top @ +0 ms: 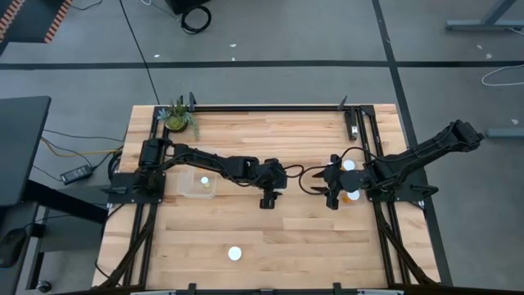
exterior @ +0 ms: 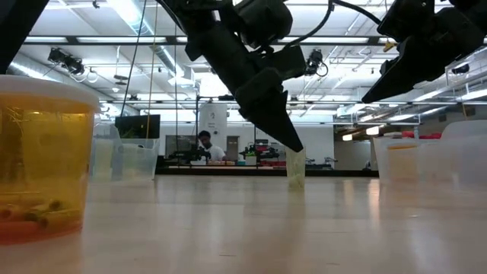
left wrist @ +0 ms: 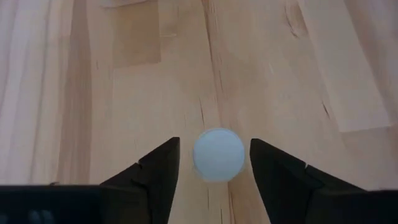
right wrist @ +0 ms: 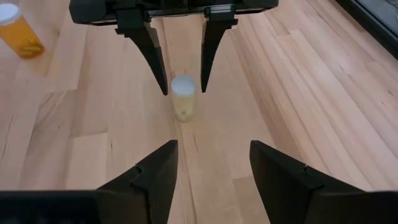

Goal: Pick and place medicine bottles into bin by pill shape (circle, oval)
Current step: Put the yellow pill bottle into the left transparent bin

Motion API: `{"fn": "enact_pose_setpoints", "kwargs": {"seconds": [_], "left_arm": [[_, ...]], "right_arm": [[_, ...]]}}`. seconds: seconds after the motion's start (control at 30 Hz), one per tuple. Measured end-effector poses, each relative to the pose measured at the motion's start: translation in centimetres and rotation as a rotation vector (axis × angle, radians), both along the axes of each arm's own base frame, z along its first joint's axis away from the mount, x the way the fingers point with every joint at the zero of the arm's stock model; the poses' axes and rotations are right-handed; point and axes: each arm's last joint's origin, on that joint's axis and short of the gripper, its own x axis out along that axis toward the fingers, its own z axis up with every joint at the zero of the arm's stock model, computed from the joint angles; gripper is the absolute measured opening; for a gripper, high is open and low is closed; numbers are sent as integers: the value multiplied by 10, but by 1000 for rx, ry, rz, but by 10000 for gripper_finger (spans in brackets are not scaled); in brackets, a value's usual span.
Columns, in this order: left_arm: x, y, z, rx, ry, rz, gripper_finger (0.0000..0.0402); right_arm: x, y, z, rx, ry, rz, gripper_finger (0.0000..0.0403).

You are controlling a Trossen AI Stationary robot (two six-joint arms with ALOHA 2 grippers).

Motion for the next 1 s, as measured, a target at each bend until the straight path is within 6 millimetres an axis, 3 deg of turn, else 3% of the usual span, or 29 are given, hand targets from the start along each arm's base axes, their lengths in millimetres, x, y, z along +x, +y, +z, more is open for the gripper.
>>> {"fn": "enact_pose_setpoints", "kwargs": {"seconds": [0.57,0.83,1.0], "left_arm": [[-1,0,2,-10,7,11,125],[-6,1,12,-12,15,16,137],[-14,1,31,-18,2,22,128]], "right_arm": [[0,0,0,4,-1,-3,206],[0,0,0,-1,0,-9,206],[0,0,0,4,1,-14,206]]}}
